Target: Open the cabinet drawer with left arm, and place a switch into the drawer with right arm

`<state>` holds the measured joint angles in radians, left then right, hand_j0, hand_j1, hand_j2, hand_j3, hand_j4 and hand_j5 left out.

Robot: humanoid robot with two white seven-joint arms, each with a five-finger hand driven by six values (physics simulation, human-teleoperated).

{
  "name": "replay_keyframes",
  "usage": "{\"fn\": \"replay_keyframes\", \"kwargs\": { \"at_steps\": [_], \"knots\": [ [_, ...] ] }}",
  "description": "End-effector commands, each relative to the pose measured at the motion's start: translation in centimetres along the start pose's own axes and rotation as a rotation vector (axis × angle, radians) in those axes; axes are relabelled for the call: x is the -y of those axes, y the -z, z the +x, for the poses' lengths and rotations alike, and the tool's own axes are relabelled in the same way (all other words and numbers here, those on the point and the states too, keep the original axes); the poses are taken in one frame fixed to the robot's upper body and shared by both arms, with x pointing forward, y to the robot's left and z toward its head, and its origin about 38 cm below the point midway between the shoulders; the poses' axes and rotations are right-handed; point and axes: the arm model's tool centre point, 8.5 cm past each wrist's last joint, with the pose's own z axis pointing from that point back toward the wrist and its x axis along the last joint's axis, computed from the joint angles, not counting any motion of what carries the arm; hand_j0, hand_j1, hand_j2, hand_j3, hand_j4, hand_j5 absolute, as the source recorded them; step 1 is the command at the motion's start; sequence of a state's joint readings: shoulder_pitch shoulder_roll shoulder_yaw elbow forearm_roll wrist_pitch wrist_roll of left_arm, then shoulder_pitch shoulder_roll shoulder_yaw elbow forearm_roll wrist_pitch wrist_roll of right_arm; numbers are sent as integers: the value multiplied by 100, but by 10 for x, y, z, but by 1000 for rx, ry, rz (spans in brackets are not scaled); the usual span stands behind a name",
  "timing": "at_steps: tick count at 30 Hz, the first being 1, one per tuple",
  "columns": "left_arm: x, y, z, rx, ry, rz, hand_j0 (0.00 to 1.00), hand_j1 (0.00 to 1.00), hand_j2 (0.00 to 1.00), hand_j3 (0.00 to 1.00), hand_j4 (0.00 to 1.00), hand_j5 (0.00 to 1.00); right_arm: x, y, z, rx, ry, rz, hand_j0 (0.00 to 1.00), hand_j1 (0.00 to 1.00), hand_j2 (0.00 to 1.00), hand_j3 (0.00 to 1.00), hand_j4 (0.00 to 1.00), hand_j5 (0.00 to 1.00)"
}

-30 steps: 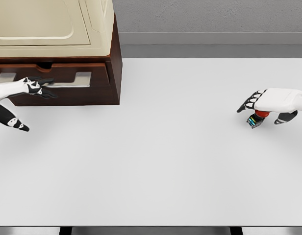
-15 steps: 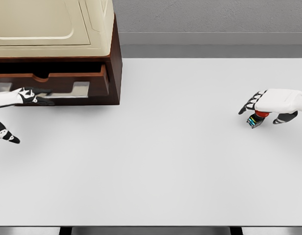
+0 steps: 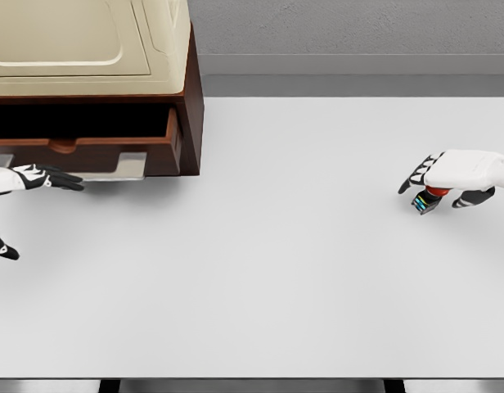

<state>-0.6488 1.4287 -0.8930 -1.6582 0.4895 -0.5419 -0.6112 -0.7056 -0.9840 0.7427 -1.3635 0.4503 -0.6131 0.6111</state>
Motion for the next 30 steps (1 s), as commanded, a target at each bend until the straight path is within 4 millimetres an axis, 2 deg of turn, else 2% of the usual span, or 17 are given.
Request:
{"fn": "replay_keyframes", "kwargs": {
  "at_steps": [1, 9, 22, 30],
  "knots": [
    [0, -4, 0, -1, -3, 3, 100, 100, 100, 100, 100, 100, 1, -1, -1, -3, 5, -4, 85, 85, 85, 85, 85, 85],
    [1, -10, 2, 21, -12, 8, 100, 100, 100, 100, 100, 100, 1, -1, -1, -2, 4, -5, 84, 84, 84, 84, 84, 84],
    [-13, -13, 9, 47, -8, 60, 100, 100, 100, 100, 100, 100, 1, -1, 0, -1, 4, -6, 82, 82, 82, 82, 82, 82],
    [-17, -17, 12, 88, -36, 96, 100, 100, 100, 100, 100, 100, -3, 1, 1, 4, 8, 1, 70, 70, 70, 70, 70, 70]
  ]
}}
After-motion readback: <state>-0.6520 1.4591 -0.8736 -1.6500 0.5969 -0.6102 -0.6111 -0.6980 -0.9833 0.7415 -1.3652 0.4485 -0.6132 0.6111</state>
